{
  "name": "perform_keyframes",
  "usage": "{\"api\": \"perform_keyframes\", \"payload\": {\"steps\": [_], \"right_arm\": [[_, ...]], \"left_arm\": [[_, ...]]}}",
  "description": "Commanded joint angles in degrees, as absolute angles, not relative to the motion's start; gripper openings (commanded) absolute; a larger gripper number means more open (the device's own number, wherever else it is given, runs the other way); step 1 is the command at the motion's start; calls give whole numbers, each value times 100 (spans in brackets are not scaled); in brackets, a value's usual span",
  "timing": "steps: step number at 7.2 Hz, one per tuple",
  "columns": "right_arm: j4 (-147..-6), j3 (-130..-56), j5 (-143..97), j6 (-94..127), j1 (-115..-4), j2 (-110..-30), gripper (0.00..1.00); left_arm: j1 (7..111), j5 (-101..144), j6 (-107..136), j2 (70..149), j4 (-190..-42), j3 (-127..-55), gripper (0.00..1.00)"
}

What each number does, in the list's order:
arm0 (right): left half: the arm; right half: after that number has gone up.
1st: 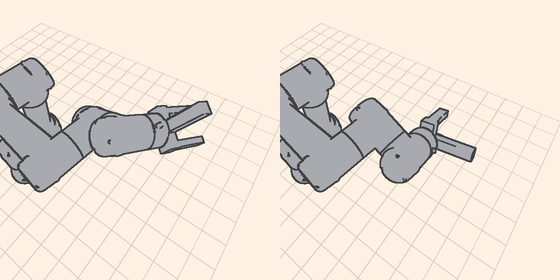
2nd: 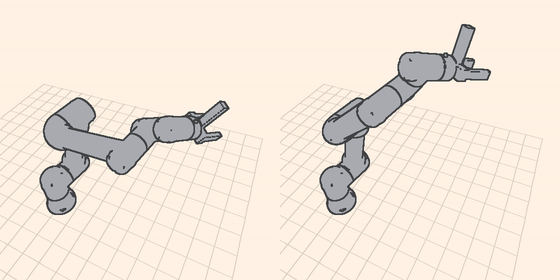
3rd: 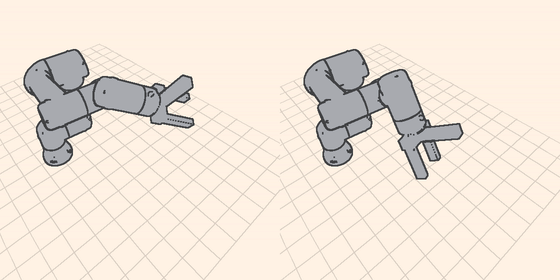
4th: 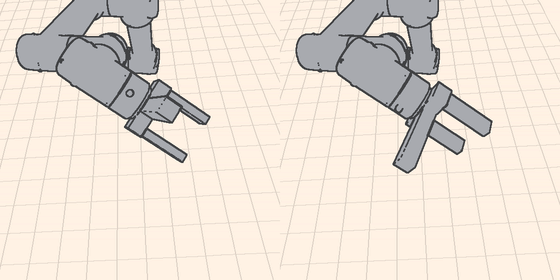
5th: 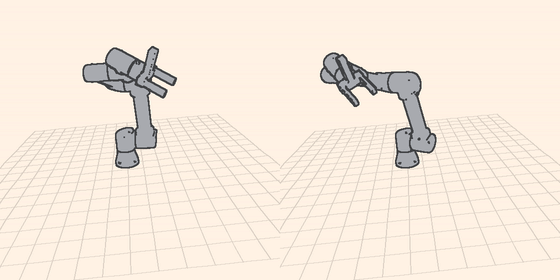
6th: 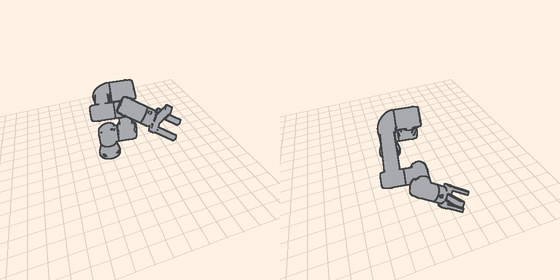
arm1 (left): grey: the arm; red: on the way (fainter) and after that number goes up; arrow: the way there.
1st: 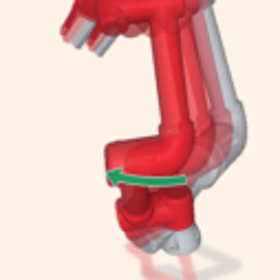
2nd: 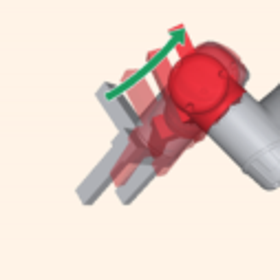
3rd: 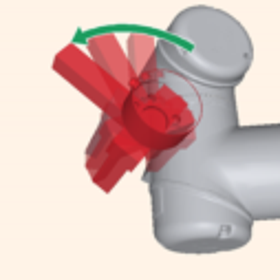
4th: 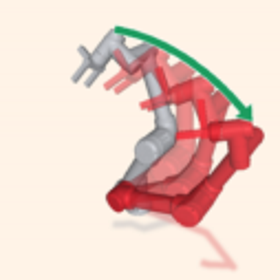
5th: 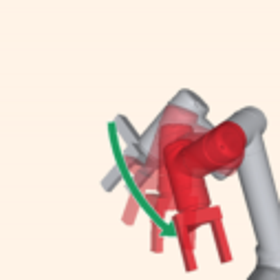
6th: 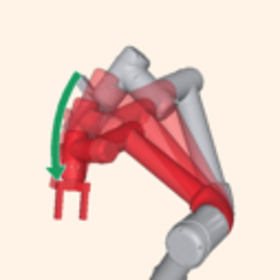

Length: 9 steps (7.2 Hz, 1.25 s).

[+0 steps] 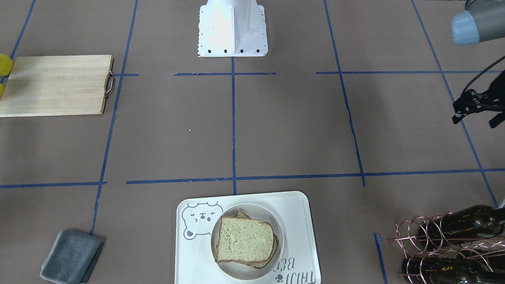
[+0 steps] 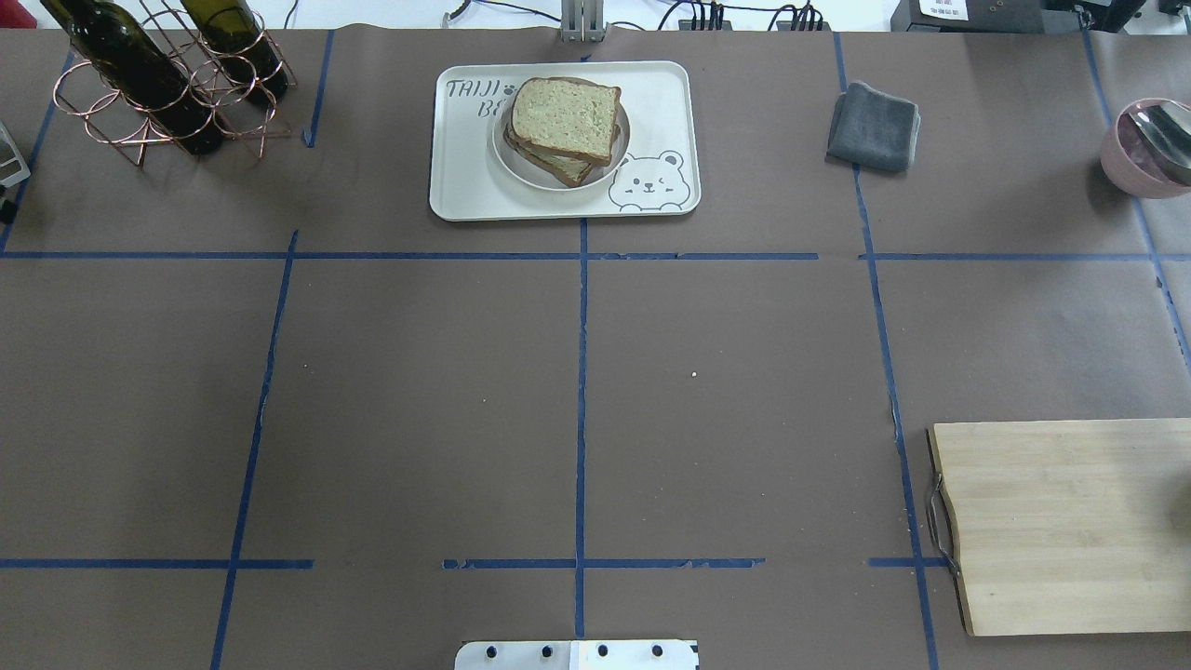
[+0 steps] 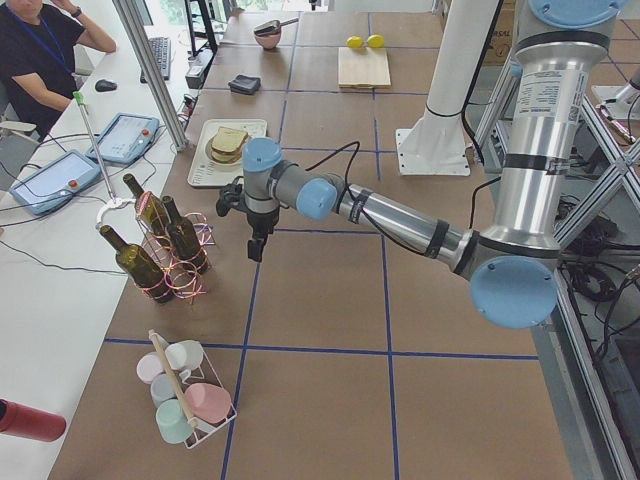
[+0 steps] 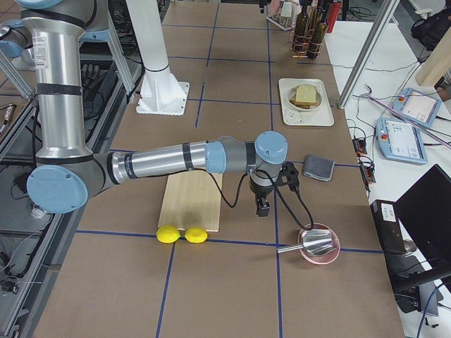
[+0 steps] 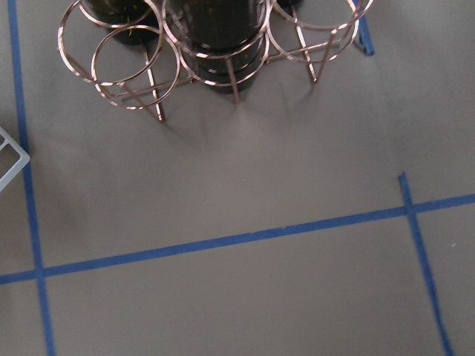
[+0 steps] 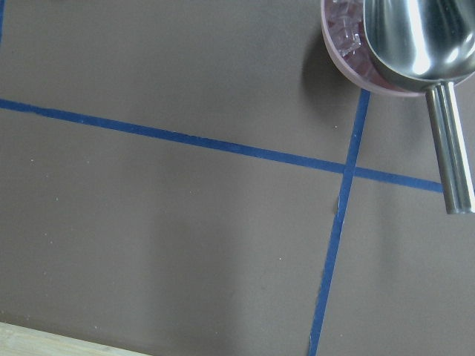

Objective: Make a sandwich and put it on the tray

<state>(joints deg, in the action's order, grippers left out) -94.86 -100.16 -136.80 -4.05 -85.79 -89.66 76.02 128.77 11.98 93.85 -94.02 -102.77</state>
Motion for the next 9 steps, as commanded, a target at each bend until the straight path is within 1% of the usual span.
{"api": "perform_keyframes", "payload": {"steps": [1, 2, 4, 9], "right_arm": [[-9000, -9844, -13667, -352, -8622, -9061, 100], [-9000, -9826, -13650, -352, -8622, -9044, 100], [-9009, -9415, -13824, -325, -8911, -9035, 100], [-9026, -9413, -13896, -325, -9026, -9070, 100]], "left_arm": [[8321, 12964, -206, 9184, -9029, -9627, 100], [8497, 12973, -385, 9176, -8905, -9554, 100], [8771, 13234, -649, 9158, -8502, -9335, 100], [8842, 13843, -598, 8930, -8437, -9264, 100]]}}
